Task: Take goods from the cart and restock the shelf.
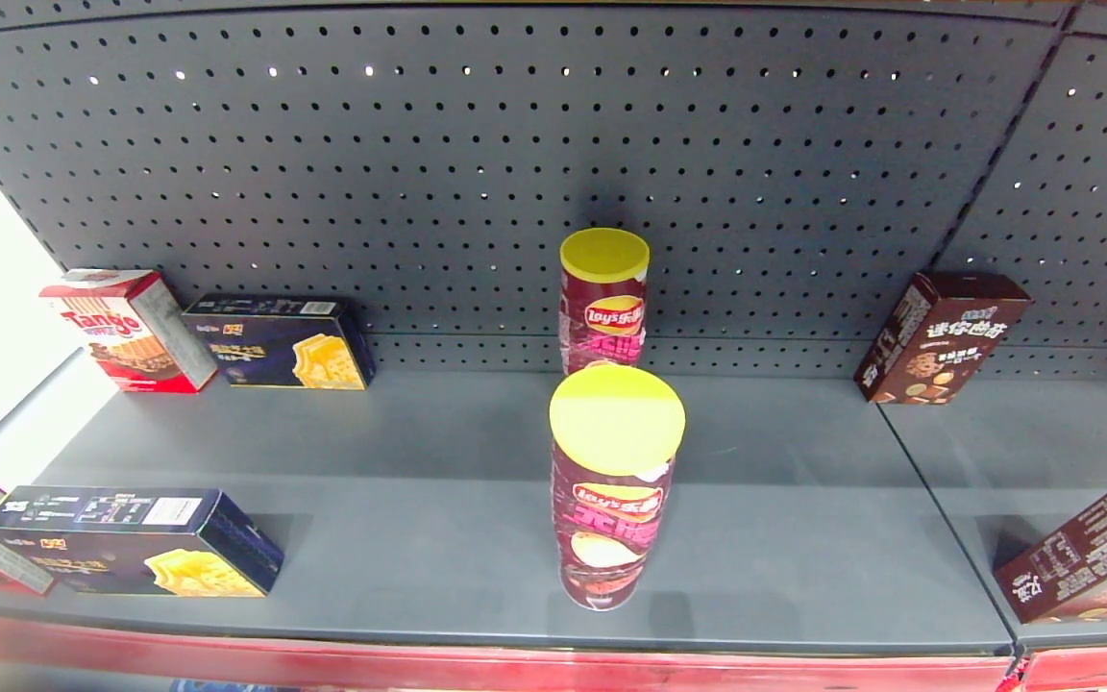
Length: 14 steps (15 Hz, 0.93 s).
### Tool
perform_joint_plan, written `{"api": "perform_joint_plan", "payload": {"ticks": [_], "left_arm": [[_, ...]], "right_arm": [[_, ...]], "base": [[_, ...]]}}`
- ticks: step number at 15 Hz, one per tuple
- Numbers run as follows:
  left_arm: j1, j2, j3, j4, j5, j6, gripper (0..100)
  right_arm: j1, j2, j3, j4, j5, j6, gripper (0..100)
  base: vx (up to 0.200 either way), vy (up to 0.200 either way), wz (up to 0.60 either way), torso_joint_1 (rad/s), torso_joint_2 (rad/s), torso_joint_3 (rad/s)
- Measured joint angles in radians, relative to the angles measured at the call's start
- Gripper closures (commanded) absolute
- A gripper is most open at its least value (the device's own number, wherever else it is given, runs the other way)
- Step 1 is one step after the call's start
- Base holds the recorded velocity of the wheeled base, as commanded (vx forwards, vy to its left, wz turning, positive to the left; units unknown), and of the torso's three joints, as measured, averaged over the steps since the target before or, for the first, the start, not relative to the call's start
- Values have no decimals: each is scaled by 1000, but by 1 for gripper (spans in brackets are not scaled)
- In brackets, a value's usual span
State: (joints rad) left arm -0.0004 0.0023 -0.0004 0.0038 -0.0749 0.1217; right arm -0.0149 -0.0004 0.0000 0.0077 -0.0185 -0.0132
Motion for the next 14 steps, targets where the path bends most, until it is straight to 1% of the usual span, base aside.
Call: {"api": "perform_joint_plan", "payload": {"ticks": [1,2,3,4,6,7,10,12,14], "left_arm": [[0,0,0,0,10,-21,0],[-1,0,0,0,18,-26,0],[-1,0,0,0,53,-30,0],[0,0,0,1,70,-31,0],[0,0,-1,0,72,-31,0],[0,0,-1,0,63,-31,0],[0,0,-1,1,55,-29,0],[0,0,-1,1,70,-30,0],[0,0,-1,1,83,-32,0]], "right_arm": [[0,0,0,0,0,0,0],[0,0,0,0,0,0,0],[-1,0,0,0,0,0,0],[-1,0,0,0,-1,-2,0],[-3,2,0,-1,-10,2,0],[-5,2,0,-3,-19,2,0],[-2,1,0,-3,-9,1,0],[-1,0,0,-3,-5,0,0],[-1,0,0,-3,-5,1,0]], "base": [[0,0,0,0,0,0],[0,0,0,0,0,0],[0,0,0,0,0,0],[0,0,0,0,0,0],[0,0,0,0,0,0],[0,0,0,0,0,0],[0,0,0,0,0,0],[0,0,0,0,0,0],[0,200,0,2,10,2]]}}
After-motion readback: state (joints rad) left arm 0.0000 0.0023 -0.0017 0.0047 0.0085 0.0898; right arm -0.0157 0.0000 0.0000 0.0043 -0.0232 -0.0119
